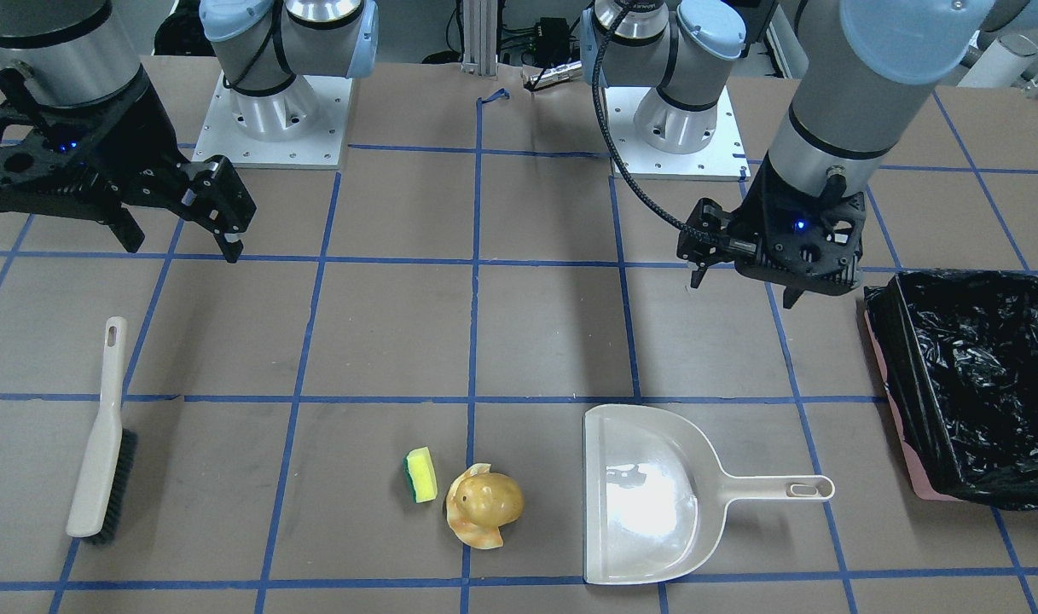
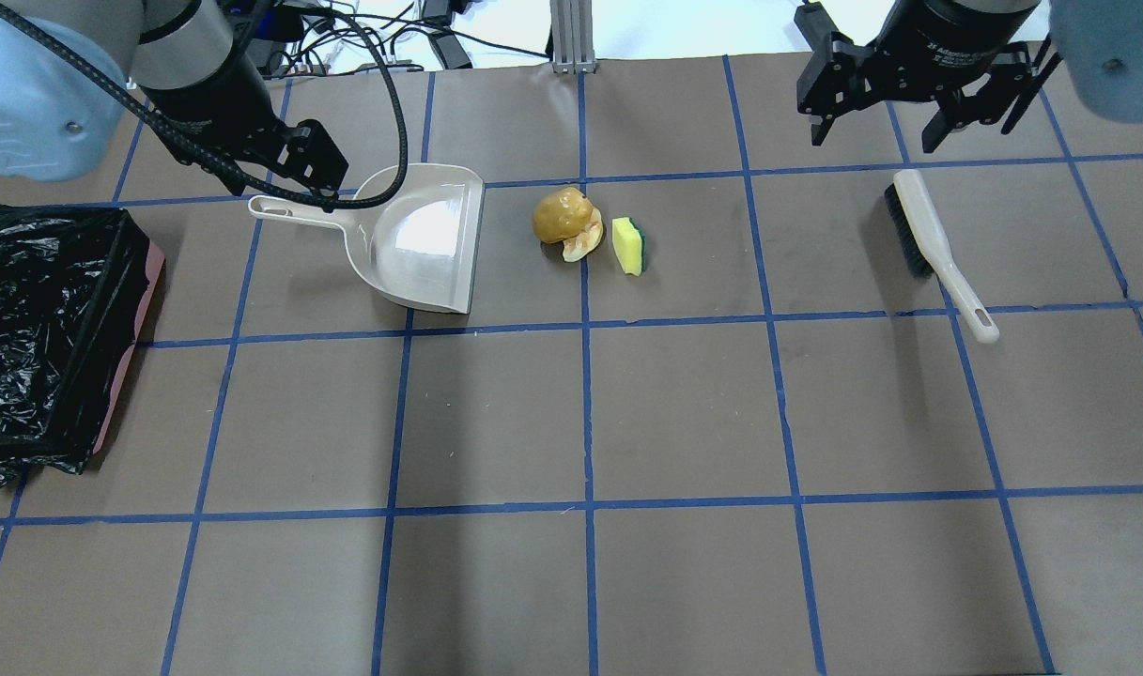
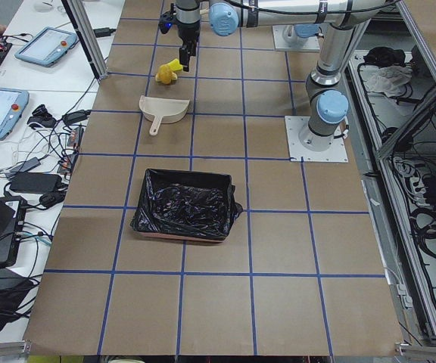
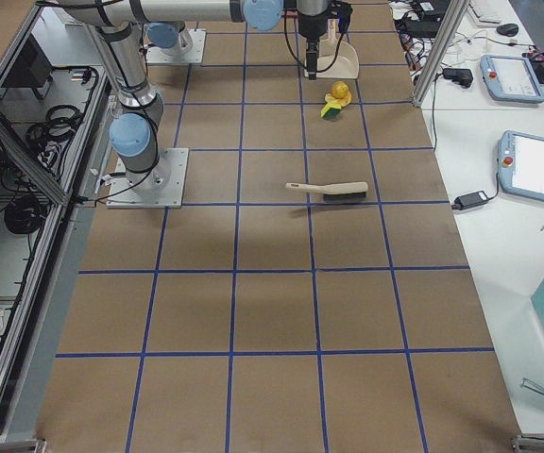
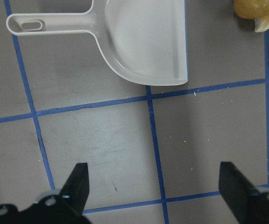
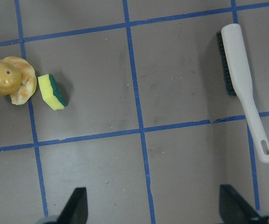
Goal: Sweep and dump trash into bin
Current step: 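Lower the left gripper to the dustpan handle while the right descends to the brush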
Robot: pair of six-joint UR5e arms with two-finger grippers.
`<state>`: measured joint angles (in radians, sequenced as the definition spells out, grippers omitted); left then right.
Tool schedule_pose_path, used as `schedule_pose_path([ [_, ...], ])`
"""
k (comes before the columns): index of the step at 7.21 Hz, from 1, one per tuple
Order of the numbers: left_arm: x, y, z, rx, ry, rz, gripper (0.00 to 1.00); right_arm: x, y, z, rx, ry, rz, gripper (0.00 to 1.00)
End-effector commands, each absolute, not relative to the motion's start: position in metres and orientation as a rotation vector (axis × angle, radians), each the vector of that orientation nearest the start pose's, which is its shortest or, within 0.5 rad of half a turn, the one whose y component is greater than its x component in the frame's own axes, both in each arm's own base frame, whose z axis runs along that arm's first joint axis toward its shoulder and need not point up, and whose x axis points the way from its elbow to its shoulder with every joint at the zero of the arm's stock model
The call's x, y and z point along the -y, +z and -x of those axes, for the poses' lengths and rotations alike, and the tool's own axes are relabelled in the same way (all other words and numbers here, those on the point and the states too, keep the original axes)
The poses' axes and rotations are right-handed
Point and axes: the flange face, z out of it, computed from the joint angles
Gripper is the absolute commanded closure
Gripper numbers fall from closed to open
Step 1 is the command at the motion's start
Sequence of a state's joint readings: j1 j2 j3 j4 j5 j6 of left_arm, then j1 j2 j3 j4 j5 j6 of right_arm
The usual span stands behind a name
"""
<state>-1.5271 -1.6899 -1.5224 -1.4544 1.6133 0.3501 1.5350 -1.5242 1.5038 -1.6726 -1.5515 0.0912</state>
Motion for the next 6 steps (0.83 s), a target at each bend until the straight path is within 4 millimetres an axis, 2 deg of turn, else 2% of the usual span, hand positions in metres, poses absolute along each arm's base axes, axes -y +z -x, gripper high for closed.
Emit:
schedule_pose_path([
  [1,0.575,0.442,0.067,-2.936,-0.026,-0.888,0.00,0.553,0.490,-0.088,-3.106,-0.222,-0.253,0.01],
  [2,0.585,0.426,0.019,-2.940,0.017,-0.960,0.00,0.566,0.474,-0.051,-3.113,-0.199,-0.235,0.02],
  [3,0.595,0.402,-0.011,-2.930,0.050,-1.116,0.00,0.580,0.449,-0.021,-3.133,-0.125,-0.175,0.03],
  [4,0.609,0.376,-0.019,-2.836,0.088,-1.359,0.00,0.585,0.428,0.000,-3.137,-0.049,-0.212,0.03],
  [6,0.638,0.353,-0.023,-2.549,-0.025,-1.760,0.00,0.572,0.377,0.039,-3.122,0.090,-0.147,0.02],
])
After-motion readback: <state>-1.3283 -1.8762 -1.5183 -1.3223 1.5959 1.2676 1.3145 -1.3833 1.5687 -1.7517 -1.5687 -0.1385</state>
